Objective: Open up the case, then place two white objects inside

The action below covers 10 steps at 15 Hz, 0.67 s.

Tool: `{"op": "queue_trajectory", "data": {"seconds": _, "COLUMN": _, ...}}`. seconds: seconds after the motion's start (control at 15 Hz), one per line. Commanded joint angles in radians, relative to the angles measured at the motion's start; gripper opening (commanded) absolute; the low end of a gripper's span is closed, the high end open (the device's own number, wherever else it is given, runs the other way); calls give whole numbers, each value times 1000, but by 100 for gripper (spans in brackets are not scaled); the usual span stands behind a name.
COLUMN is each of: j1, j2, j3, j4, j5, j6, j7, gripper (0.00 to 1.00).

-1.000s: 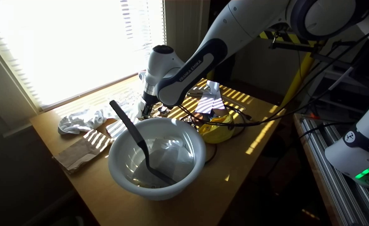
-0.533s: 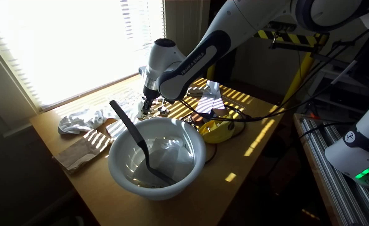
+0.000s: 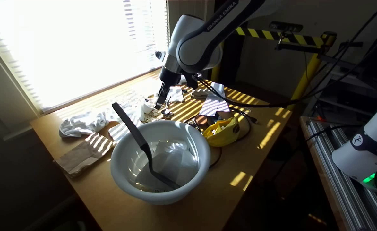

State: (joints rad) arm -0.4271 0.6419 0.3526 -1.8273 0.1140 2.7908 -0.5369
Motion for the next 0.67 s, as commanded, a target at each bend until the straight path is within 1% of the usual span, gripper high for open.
{"op": "queue_trajectory", "data": {"seconds": 0.0, "j1": -172, "j2": -186, "j3": 126, "j4": -242, "j5": 156, "j6": -72, "j7": -172, "gripper": 6}}
{"op": "queue_trajectory", "data": {"seconds": 0.07, "j1": -197, "j2": -226, "j3": 132, "j4": -284, "j5": 204, "j6": -95, "j7": -214, "gripper": 6}}
{"op": "queue_trajectory", "data": {"seconds": 0.2, "j1": -229, "j2": -319, "j3": 123, "j4": -375, "j5": 292, "j6": -147, "j7": -297, "gripper": 6}}
{"op": "queue_trajectory", "data": {"seconds": 0.33, "j1": -230, "j2": -413, "j3": 94, "j4": -456, "j5": 390, "j6": -216, "j7": -401, "gripper": 6}}
{"op": "queue_trajectory", "data": {"seconds": 0.4, "j1": -210, "j2": -450, "j3": 64, "j4": -485, "j5": 427, "j6": -258, "j7": -448, "gripper": 6}}
{"op": "queue_trajectory", "data": {"seconds": 0.47, "j1": -177, "j2": -491, "j3": 20, "j4": -524, "j5": 449, "j6": -308, "j7": -487, "gripper": 6}}
{"op": "queue_trajectory", "data": {"seconds": 0.6, "j1": -102, "j2": -548, "j3": -75, "j4": -579, "j5": 451, "j6": -387, "j7": -542, "gripper": 6}}
